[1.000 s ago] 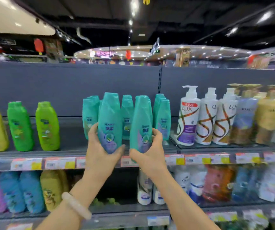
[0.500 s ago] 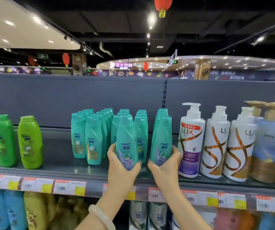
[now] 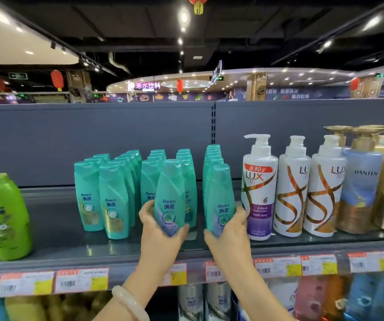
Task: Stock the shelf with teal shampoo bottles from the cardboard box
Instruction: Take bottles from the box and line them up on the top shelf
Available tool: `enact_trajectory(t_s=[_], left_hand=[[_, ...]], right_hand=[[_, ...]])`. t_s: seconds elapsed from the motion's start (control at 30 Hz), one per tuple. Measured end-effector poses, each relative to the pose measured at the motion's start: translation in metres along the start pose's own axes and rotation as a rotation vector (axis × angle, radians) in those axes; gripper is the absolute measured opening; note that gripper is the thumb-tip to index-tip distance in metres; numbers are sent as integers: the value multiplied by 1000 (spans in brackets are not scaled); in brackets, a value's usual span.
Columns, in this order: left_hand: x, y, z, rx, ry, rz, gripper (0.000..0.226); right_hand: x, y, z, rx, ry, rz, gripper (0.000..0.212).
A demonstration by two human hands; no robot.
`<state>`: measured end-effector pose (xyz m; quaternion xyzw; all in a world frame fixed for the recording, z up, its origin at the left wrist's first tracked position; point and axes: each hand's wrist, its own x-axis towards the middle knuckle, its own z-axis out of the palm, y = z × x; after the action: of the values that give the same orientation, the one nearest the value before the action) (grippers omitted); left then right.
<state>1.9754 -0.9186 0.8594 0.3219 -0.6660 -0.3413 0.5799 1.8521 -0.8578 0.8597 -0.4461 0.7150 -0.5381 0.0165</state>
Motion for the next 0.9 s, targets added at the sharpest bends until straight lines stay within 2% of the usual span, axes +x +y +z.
enact_trajectory(t_s=[0.27, 0.53, 0.7, 0.9], left_hand=[[2, 7, -1, -30, -5, -36, 74], [1, 11, 19, -80, -87, -21, 68], [7, 7, 20, -88, -83, -53, 69], [10, 1, 22, -105, -129, -69, 73]], right_hand=[[4, -1, 11, -34, 22, 32, 89], [13, 2, 14, -29, 11, 39, 79], [8, 5, 8, -71, -15, 40, 92], [5, 7, 6, -171, -9, 31, 76]])
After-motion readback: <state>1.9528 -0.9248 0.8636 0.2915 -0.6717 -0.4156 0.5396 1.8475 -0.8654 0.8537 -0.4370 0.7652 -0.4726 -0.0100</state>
